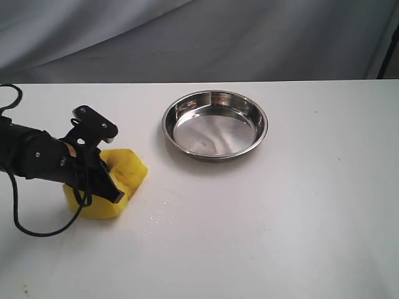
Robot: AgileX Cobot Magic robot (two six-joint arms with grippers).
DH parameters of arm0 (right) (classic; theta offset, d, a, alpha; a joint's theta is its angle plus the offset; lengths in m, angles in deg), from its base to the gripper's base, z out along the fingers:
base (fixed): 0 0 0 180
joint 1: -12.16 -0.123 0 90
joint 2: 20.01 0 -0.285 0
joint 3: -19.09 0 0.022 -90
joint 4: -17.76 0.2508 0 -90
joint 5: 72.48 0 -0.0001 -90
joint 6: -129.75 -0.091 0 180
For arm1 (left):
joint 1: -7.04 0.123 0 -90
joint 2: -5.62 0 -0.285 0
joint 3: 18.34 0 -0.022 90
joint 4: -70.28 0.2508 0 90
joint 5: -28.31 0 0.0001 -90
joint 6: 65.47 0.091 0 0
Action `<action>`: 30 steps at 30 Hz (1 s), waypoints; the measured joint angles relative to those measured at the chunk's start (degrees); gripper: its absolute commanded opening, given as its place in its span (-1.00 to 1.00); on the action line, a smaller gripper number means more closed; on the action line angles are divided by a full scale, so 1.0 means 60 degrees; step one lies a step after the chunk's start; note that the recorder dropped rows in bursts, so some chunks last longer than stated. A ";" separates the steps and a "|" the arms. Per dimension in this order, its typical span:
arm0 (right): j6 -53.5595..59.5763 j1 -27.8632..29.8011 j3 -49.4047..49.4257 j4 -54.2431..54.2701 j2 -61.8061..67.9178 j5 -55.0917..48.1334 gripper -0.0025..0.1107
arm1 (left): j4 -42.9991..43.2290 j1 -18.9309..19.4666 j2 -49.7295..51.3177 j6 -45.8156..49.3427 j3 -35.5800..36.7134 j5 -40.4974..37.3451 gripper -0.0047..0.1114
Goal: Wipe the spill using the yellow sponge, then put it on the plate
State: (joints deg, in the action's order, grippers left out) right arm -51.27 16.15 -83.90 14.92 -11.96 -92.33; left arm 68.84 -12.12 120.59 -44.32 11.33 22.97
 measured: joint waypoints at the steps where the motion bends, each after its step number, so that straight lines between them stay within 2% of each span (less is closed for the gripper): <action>1: 0.0000 0.0000 0.0000 0.0000 0.0000 0.0000 -0.96 | 0.0000 -0.0479 0.0000 0.0000 0.0000 0.0000 -0.92; 2: 0.0000 0.0000 0.0000 0.0000 0.0000 0.0000 -0.96 | 0.0017 -0.0763 0.0000 0.0000 0.0000 0.0000 -0.92; 7: 0.0000 0.0000 0.0000 0.0000 0.0000 0.0000 -0.96 | 0.0018 -0.3067 0.0000 0.0055 0.0000 0.0132 -0.92; 10: 0.0000 0.0000 0.0000 0.0000 0.0000 0.0000 -0.96 | -0.0016 -0.4088 0.0103 0.0068 0.0000 0.0576 -0.92; 14: 0.0000 0.0000 0.0000 0.0000 0.0000 0.0000 -0.96 | -0.0054 -0.4845 0.0152 0.0068 0.0000 0.0890 -0.92; 18: 0.0000 0.0000 0.0000 0.0000 0.0000 0.0000 -0.96 | -0.0113 -0.5280 0.0176 0.0068 0.0000 0.1012 -0.92; 23: 0.0000 0.0000 0.0000 0.0000 0.0000 0.0000 -0.96 | -0.0113 -0.5414 0.0198 0.0068 0.0000 0.1106 -0.92; 27: 0.0000 0.0000 0.0000 0.0000 0.0000 0.0000 -0.96 | -0.0113 -0.5093 0.0198 0.0068 0.0000 0.1131 -0.92; 30: 0.0000 0.0000 0.0000 0.0000 0.0000 0.0000 -0.96 | -0.0113 -0.4498 0.0198 0.0068 0.0000 0.1182 -0.92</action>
State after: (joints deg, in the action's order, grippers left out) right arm -51.27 16.15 -83.90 14.92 -11.96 -92.33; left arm 68.16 -39.11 121.78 -43.91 11.33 30.06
